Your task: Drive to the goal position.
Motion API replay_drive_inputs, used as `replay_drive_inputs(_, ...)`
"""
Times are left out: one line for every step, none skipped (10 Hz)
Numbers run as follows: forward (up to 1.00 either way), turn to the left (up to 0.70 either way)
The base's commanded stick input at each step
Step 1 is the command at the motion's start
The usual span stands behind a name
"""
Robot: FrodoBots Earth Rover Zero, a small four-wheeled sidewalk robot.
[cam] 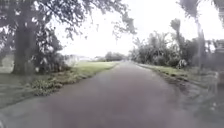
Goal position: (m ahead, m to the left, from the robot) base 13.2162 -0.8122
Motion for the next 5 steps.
replay_drive_inputs(0.0, 0.0)
replay_drive_inputs(0.0, 0.0)
replay_drive_inputs(0.0, 0.0)
replay_drive_inputs(0.23, 0.0)
replay_drive_inputs(0.83, 0.0)
